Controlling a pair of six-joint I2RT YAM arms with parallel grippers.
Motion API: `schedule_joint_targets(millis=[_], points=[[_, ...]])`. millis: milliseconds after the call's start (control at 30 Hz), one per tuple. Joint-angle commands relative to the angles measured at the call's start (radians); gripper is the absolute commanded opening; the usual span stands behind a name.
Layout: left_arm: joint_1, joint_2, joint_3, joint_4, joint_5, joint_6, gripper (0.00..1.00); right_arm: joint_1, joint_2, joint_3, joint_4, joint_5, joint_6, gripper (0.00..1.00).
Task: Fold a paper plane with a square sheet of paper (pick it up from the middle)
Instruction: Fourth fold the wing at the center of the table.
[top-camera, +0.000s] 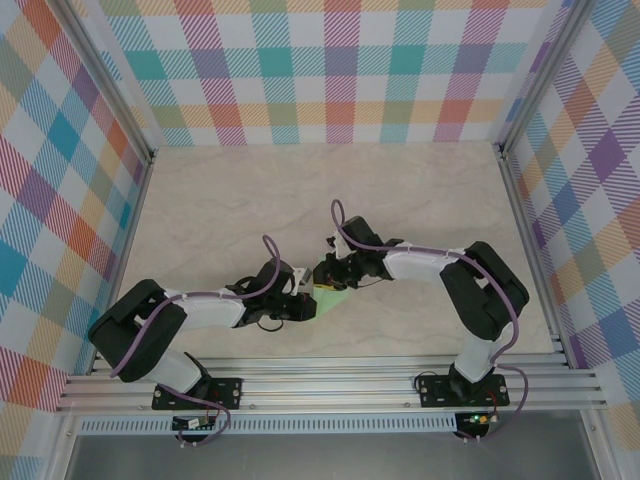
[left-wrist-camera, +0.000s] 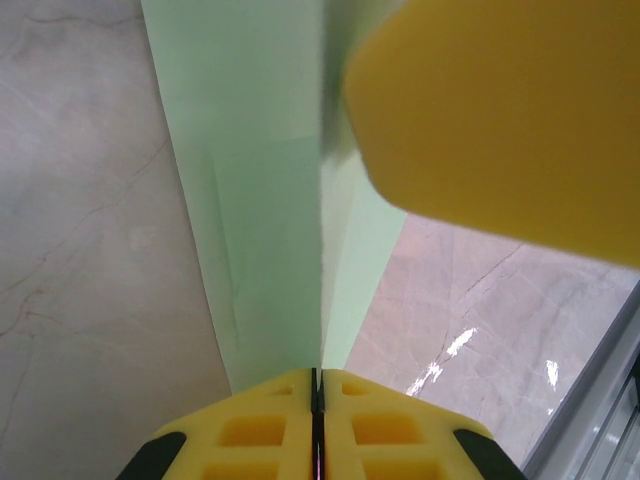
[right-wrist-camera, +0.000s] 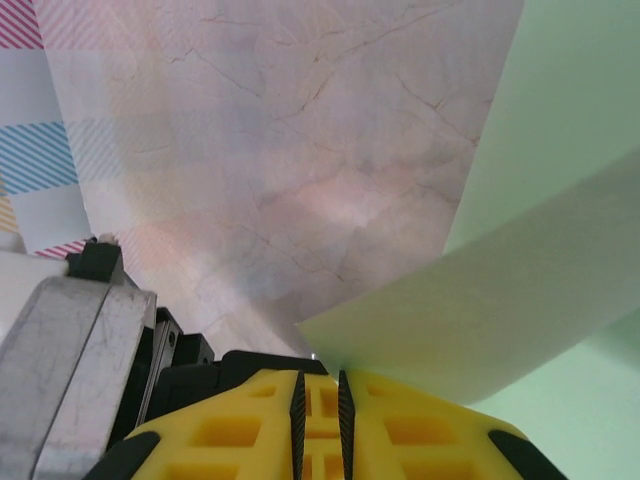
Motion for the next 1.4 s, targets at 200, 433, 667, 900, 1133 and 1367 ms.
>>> schedule_joint_targets(millis=[200, 433, 667, 900, 1133, 1367], points=[[0.019, -0.004, 0.011, -0.012, -0.006, 0.005, 0.21, 0.006, 0.068, 0.075, -0.078, 0.116, -0.02, 0.19], [0.019, -0.036, -0.013, -0.036, -0.025, 0.015, 0.26, 0.004, 0.084, 0.089, -0.092, 0.13, -0.02, 0.19], [0.019, -0.047, -0.014, -0.064, -0.056, 0.027, 0.27, 0.004, 0.094, 0.103, -0.096, 0.124, -0.021, 0.19], [0.018, -0.038, 0.0, -0.072, -0.049, 0.045, 0.29, 0.003, 0.096, 0.11, -0.101, 0.12, -0.023, 0.19], [0.007, -0.061, -0.008, -0.05, -0.056, 0.026, 0.33, 0.004, 0.098, 0.117, -0.106, 0.114, -0.026, 0.19], [-0.022, -0.106, -0.004, -0.072, -0.094, 0.02, 0.35, 0.004, 0.099, 0.118, -0.106, 0.114, -0.026, 0.19]])
